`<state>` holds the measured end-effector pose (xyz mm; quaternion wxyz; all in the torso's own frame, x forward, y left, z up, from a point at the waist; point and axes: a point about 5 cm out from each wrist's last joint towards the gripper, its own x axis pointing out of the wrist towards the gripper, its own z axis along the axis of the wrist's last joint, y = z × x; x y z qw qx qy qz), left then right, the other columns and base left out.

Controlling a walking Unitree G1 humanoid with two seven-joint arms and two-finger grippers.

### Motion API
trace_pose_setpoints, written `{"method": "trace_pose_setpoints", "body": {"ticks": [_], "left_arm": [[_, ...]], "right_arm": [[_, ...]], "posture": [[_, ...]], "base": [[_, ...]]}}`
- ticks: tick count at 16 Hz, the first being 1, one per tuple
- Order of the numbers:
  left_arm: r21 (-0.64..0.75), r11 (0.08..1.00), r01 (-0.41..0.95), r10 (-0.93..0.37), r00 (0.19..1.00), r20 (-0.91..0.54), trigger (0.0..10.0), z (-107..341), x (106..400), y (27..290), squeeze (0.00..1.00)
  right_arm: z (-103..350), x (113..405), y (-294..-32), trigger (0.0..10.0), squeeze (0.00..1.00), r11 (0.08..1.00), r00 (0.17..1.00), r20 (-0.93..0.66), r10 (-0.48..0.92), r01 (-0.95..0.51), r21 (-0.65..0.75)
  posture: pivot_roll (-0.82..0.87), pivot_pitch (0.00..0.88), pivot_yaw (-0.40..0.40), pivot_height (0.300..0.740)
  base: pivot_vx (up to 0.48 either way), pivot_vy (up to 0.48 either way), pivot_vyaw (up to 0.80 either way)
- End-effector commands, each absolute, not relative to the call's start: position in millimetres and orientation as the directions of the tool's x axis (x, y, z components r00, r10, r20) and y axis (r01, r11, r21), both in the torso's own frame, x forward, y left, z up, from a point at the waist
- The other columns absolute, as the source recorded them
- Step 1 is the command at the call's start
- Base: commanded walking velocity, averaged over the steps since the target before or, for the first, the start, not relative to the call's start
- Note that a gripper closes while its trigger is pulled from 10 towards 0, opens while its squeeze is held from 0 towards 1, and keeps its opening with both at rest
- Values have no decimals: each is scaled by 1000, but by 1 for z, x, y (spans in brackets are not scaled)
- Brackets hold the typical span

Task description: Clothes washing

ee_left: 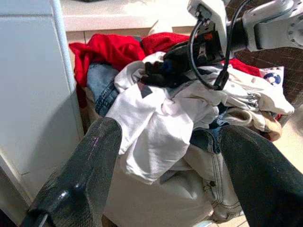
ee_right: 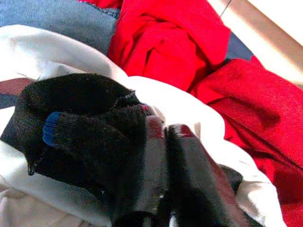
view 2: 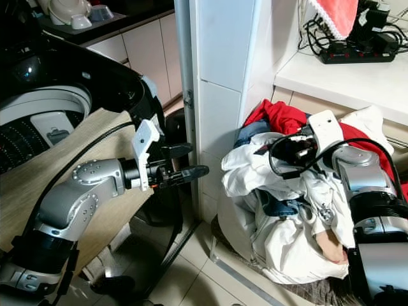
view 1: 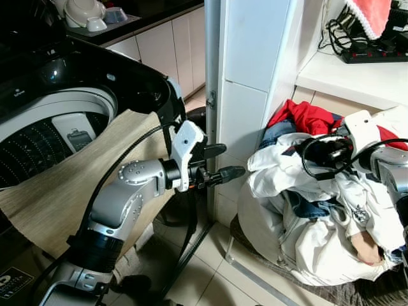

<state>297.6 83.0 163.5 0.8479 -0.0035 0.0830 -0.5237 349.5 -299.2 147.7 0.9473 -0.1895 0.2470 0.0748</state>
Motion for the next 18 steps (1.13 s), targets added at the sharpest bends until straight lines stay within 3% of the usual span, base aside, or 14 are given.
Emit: {"method": "trace_pose_setpoints", "body": {"ticks": [1,6,10,11,12,15,17,18], "left_arm": [[-85,469,879,-880,458,-122,10000,170,300,84,0],[-96,539,837,-842,538,-41,10000,180,305,84,0],[-82,603,794,-788,608,94,10000,200,312,78,0],[-106,596,796,-780,606,155,10000,211,313,76,588],[-115,573,812,-786,584,204,10000,220,311,72,1000],[-72,470,880,-837,470,280,10000,241,302,58,1000],[-56,449,892,-853,446,272,10000,240,299,49,1000],[-44,451,892,-854,445,269,10000,239,299,45,553]], "right_arm": [[160,350,-306,0,0,929,881,-471,45,-211,-305],[202,346,-299,0,0,966,933,-315,176,-225,-127],[241,327,-274,0,0,921,913,-141,383,-389,-19],[253,318,-263,0,0,881,879,-71,471,-472,3],[258,312,-254,0,0,852,851,-33,524,-524,21],[261,306,-232,0,0,801,802,-6,598,-597,34],[263,303,-218,0,0,774,775,-2,632,-632,36],[263,301,-210,0,0,755,756,-3,655,-655,31]], "posture": [[-133,0,74,740],[-134,0,68,740],[-137,0,66,740],[-137,0,66,740],[-141,0,67,740],[-141,0,65,740],[-140,0,65,740],[-140,0,65,740]], "base": [[0,0,0],[0,0,0],[0,0,0],[0,0,0],[0,0,0],[0,0,0],[0,0,0],[0,0,0]]}}
